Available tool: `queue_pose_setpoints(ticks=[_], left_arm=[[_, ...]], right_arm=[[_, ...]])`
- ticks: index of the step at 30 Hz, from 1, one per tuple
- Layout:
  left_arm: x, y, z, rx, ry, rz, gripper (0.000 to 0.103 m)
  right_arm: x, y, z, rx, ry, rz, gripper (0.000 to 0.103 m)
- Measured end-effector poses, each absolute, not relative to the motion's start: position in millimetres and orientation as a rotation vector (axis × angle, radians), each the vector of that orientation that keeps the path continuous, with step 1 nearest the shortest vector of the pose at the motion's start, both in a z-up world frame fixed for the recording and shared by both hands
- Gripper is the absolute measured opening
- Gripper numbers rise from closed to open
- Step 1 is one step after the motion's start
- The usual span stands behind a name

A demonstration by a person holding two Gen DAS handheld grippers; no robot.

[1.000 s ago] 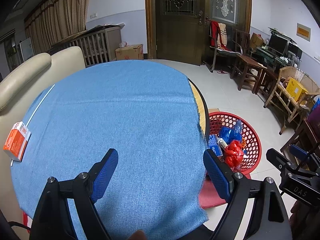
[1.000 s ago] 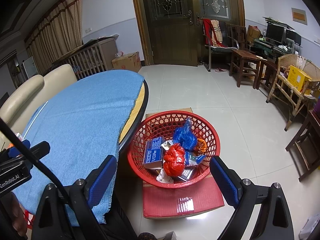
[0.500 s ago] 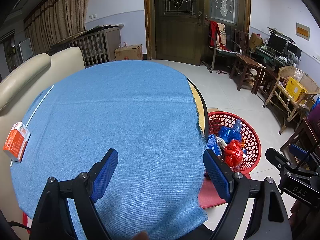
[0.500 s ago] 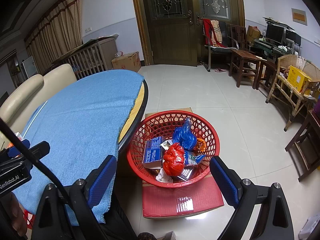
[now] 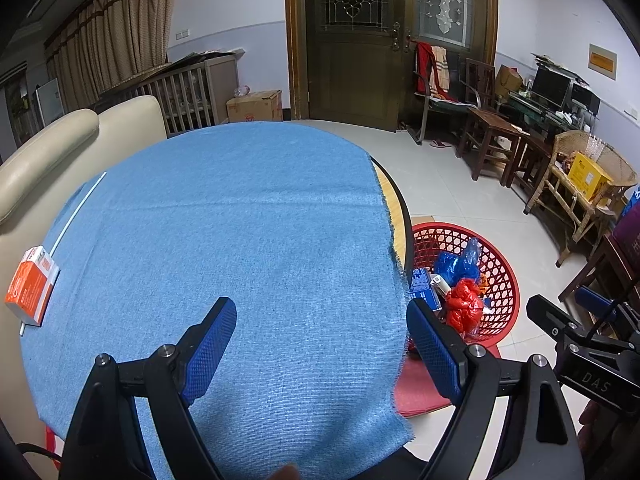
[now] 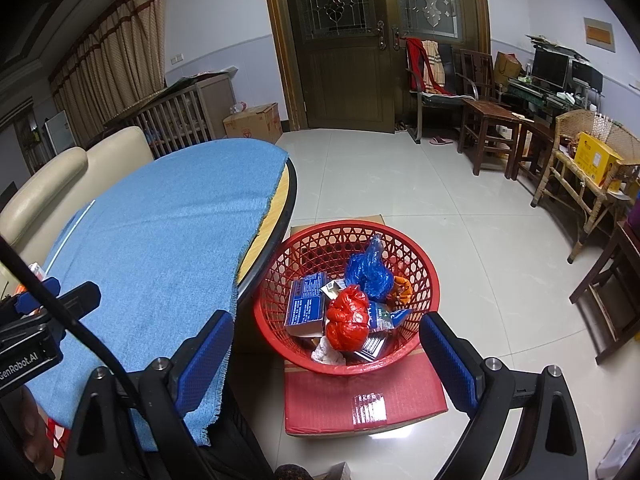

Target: Collect trash

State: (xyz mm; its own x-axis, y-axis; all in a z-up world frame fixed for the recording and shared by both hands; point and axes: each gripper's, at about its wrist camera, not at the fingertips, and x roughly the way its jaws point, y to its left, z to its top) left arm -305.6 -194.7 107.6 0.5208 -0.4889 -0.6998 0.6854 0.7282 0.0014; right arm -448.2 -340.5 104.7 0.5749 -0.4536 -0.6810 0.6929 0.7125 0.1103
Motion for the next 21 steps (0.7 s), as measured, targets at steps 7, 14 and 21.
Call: queue_pose_setpoints(ticks=[7, 14, 21], left_arm=[[-306.6, -196.7, 107.5, 0.29, 0.738, -0.725, 0.087], [-310.8, -199.1, 105.6, 0.282, 0.743, -0.77, 0.087], [-311.1, -200.0, 104.5, 0.277, 0.746, -0.788, 0.087]], right_arm=[[-448.1, -340.2, 104.9, 0.389, 0.674, -0.692, 0.096], [-448.8, -341.1, 103.8, 0.389, 0.678, -0.695, 0.096], [-447.1, -343.0, 99.6, 0.392, 0.69, -0.699, 0.096]])
